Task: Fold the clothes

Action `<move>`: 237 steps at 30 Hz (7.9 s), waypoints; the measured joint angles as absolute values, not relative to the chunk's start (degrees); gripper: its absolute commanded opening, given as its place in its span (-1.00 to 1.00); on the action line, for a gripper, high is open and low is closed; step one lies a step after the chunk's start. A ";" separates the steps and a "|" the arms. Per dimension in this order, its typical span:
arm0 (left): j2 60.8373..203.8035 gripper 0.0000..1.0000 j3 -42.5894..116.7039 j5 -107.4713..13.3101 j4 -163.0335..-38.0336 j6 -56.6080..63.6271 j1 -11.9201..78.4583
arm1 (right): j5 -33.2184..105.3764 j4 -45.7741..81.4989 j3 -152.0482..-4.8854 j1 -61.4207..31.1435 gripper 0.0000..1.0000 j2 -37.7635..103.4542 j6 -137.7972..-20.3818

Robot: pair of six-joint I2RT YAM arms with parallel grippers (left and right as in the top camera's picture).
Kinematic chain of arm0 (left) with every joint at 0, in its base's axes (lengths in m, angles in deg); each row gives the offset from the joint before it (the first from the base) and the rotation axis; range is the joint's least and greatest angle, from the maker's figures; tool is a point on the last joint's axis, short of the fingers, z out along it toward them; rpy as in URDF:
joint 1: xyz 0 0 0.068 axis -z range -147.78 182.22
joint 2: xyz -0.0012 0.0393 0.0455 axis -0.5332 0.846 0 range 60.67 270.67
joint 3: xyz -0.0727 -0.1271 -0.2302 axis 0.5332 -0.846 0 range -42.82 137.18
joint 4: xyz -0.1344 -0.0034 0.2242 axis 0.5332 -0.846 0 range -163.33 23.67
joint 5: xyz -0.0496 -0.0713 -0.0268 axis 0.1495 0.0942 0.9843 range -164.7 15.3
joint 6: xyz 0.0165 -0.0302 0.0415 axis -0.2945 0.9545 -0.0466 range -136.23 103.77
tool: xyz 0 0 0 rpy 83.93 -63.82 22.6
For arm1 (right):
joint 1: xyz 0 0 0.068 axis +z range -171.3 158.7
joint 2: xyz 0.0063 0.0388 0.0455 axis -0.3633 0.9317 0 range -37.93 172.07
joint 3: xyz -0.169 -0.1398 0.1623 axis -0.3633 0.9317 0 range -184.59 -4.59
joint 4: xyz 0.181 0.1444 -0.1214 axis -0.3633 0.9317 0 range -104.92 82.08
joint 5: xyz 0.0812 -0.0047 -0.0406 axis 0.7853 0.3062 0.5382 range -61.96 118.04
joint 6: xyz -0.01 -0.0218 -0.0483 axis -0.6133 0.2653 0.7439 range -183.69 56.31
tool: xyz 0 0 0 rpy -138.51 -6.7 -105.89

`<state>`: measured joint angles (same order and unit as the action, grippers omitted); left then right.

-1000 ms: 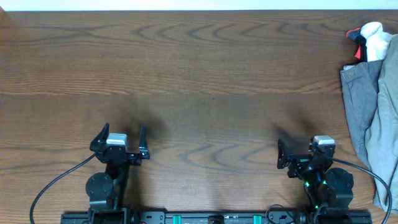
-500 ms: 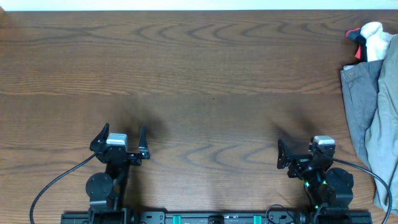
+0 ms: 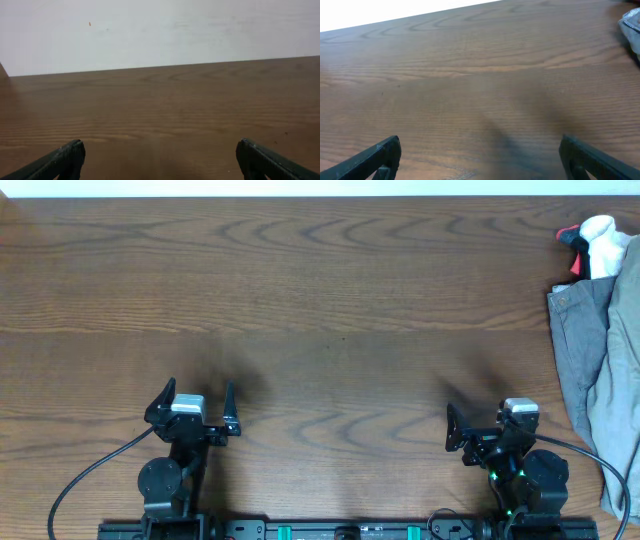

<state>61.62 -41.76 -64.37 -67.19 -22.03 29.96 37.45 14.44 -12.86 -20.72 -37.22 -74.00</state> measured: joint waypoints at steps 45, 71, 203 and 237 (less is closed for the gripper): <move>61.62 0.96 -41.76 -64.39 -67.19 -22.03 29.96 | 37.42 14.42 -12.86 -20.72 0.99 -37.22 -74.00; 61.62 0.96 -41.76 -64.39 -67.19 -22.03 29.96 | 37.42 14.42 -12.86 -20.72 0.98 -37.22 -74.00; 127.59 0.96 23.55 -45.16 -117.22 -8.59 29.96 | 49.20 23.40 -106.43 -58.38 -0.97 65.36 -75.24; 114.41 0.96 38.65 -61.42 -123.23 -13.35 29.63 | 41.82 36.08 -108.66 12.52 0.22 72.37 -66.13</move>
